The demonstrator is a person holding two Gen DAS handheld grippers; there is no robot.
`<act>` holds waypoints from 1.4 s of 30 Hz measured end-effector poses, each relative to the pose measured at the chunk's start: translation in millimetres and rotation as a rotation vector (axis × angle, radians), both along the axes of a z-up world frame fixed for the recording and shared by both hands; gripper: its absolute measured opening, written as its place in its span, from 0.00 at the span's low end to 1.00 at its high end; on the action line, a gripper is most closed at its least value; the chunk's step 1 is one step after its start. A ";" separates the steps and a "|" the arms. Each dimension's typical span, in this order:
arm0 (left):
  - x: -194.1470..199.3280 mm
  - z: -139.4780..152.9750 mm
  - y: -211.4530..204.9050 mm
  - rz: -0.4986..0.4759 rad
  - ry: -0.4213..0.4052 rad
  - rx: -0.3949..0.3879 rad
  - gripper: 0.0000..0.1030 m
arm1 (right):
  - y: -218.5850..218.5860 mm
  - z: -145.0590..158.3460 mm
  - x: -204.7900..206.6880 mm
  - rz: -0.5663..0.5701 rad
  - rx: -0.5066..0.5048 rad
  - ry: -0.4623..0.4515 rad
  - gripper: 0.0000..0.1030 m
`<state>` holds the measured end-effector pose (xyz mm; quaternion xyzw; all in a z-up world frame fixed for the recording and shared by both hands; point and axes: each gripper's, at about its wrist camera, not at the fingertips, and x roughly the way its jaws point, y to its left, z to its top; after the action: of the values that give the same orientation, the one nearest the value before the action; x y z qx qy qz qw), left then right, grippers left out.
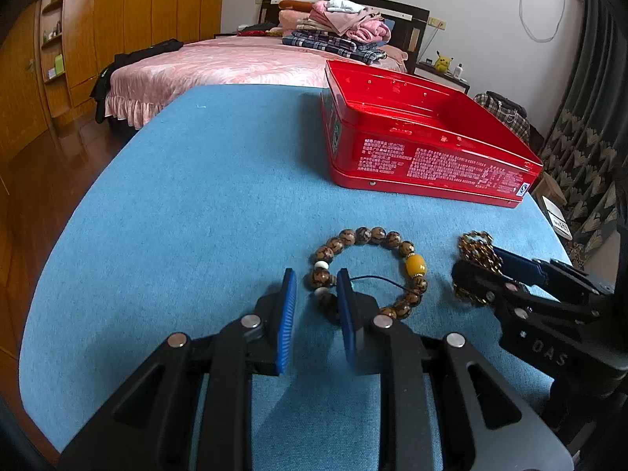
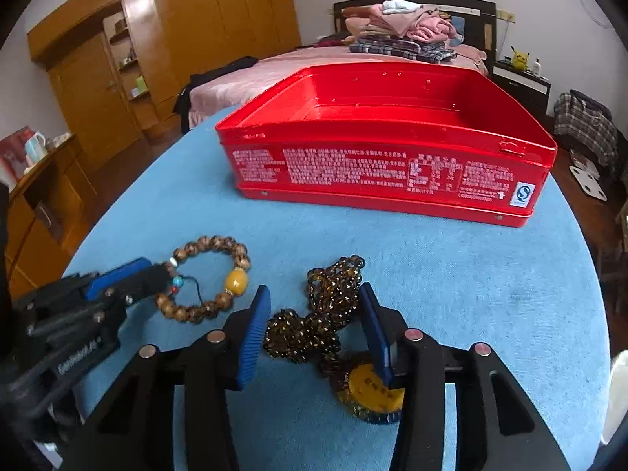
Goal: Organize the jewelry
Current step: 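Lower the left tool onto the wooden bead bracelet while the right tool approaches the dark bead necklace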
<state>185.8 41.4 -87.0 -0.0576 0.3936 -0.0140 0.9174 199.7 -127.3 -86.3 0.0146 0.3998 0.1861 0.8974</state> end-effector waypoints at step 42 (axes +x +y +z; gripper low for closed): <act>1.6 6.8 -16.3 -0.056 -0.018 -0.009 0.21 | -2.8 -3.6 -15.4 0.014 -0.052 -0.032 0.22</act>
<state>187.5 25.1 -80.1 -0.0507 0.3868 -0.0422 0.9198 184.4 -130.1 -89.9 -0.0144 0.3901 0.1821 0.9025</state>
